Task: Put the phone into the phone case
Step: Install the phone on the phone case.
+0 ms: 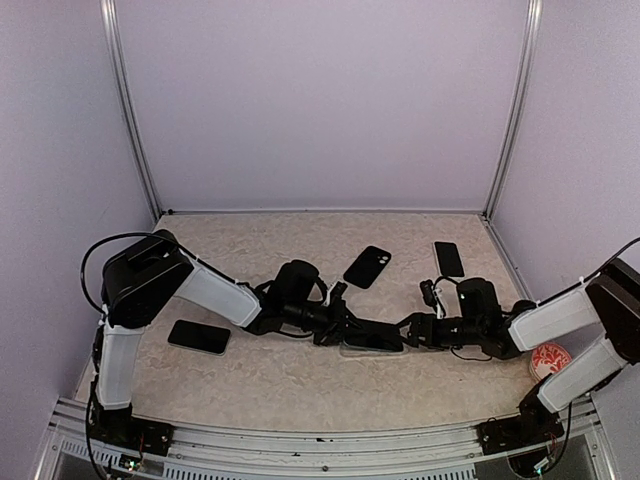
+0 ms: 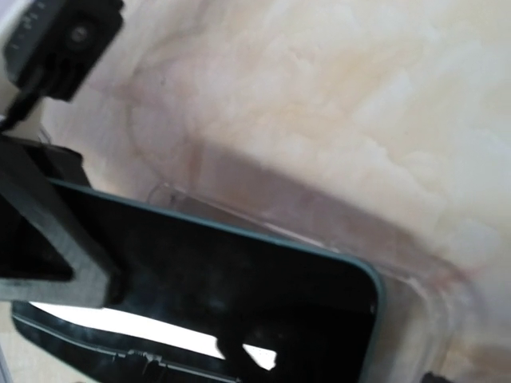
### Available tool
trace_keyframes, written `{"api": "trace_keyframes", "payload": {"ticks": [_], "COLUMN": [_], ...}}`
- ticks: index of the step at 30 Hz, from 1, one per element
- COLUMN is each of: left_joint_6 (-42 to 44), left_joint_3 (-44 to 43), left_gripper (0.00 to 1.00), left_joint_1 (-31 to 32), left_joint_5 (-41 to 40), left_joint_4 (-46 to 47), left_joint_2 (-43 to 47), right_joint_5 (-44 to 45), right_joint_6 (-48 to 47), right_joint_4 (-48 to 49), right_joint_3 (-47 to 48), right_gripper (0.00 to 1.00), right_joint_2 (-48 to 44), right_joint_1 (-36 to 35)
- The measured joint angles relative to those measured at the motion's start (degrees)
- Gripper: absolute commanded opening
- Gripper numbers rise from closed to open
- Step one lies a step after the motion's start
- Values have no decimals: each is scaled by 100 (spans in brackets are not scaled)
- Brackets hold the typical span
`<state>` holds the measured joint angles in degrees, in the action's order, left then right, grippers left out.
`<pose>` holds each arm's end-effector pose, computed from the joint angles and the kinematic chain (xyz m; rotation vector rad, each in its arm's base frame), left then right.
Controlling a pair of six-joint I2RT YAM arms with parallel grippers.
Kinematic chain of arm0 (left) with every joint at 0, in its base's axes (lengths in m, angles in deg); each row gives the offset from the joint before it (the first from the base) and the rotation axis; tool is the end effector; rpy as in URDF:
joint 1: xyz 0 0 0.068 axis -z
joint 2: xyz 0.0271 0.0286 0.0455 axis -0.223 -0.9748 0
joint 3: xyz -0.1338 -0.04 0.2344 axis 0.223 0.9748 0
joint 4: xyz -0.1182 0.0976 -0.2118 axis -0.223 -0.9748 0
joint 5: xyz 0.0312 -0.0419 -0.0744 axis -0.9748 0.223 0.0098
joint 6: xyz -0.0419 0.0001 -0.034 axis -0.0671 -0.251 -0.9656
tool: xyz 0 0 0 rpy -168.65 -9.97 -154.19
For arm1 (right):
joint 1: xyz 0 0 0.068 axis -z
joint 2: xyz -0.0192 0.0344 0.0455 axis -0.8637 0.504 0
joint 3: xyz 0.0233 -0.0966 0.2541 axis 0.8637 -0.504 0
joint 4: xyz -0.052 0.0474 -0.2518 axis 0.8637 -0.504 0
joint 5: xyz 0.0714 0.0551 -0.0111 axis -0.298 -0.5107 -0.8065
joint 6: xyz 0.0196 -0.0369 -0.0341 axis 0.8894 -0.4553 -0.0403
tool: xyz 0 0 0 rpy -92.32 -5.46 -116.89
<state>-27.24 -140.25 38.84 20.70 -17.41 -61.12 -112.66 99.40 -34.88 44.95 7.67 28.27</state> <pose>0.2555 -0.3575 0.1089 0.1456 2.5834 -1.7101 0.1921 0.1363 0.1245 -0.1171 2.3500 1.1754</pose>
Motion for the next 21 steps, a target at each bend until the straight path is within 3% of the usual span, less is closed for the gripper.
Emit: {"api": "trace_keyframes", "payload": {"ticks": [21], "left_joint_6": [-468], "left_joint_3": [195], "left_gripper": [0], "left_joint_1": [2], "left_joint_5": [-20], "left_joint_4": [494], "left_joint_2": [-96], "right_joint_5": [334], "right_joint_6": [94], "right_joint_4": [468], "right_joint_3": [74], "right_gripper": [86], "right_joint_2": [492], "right_joint_1": [-334]}}
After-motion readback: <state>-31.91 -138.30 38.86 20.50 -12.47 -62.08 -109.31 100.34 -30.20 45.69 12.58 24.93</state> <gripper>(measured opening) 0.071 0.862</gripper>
